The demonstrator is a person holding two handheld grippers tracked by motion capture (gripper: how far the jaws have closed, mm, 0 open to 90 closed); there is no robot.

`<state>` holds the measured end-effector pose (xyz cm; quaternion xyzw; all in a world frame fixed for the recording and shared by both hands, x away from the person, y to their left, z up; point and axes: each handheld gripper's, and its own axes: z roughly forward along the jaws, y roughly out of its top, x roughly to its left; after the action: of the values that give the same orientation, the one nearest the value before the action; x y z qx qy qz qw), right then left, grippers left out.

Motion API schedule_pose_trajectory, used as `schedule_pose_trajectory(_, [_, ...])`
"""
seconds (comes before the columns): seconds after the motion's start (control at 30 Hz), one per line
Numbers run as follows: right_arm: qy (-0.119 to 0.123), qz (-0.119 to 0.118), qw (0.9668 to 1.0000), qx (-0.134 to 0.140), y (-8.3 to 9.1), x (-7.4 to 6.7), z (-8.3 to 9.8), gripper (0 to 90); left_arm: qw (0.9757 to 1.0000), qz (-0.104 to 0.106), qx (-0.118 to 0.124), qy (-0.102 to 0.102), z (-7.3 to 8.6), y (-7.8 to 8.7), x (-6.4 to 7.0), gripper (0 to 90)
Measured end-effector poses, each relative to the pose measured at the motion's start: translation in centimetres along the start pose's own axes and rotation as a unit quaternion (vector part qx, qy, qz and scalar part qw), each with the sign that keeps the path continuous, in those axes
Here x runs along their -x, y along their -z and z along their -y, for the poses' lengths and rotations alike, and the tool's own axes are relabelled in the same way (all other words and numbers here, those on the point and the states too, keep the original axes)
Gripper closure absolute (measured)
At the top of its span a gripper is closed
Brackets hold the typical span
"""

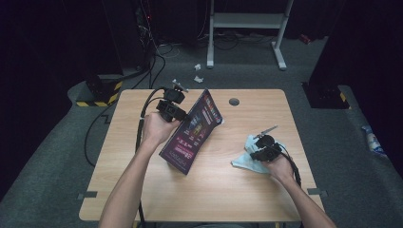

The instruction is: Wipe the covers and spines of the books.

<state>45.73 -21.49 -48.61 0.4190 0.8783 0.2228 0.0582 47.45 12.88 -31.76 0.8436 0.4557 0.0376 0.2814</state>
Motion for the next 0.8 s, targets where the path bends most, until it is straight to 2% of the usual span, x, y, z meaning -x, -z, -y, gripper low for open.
schedule_pose_trajectory(0.07, [-0.007, -0.012, 0.9997, 0.019, 0.4, -0.2, -0.3, 83.9, 1.0, -0.002, -0.001, -0.004, 0.0, -0.1, 0.3, 84.0])
schedule_pose_trajectory(0.1, [0.002, -0.017, 0.9995, 0.027, 0.7, -0.3, -0.5, 83.8, 1.0, -0.001, -0.004, -0.006, 0.0, -0.2, 0.4, 84.0])
schedule_pose_trajectory(0.17, [0.001, -0.025, 0.9988, 0.042, 1.3, -0.8, -1.0, 83.9, 1.0, 0.001, -0.005, -0.007, -0.1, -0.3, 0.6, 84.0])
schedule_pose_trajectory(0.4, [0.039, -0.036, 0.9941, 0.095, 3.5, -3.3, -3.8, 83.9, 0.9997, 0.012, -0.016, -0.014, -0.4, -0.9, 1.4, 84.0])
schedule_pose_trajectory(0.57, [0.065, -0.035, 0.9919, 0.104, 3.6, -4.8, -5.8, 83.9, 0.9993, 0.018, -0.02, -0.026, -0.6, -1.3, 2.1, 84.0])
schedule_pose_trajectory(0.7, [0.065, -0.033, 0.9916, 0.107, 3.2, -5.4, -6.8, 83.9, 0.9988, 0.027, -0.024, -0.034, -0.7, -1.5, 2.5, 84.0])
schedule_pose_trajectory(0.8, [0.059, -0.031, 0.9918, 0.11, 2.7, -5.4, -7.3, 83.9, 0.9984, 0.028, -0.025, -0.043, -0.6, -1.6, 2.9, 84.0])
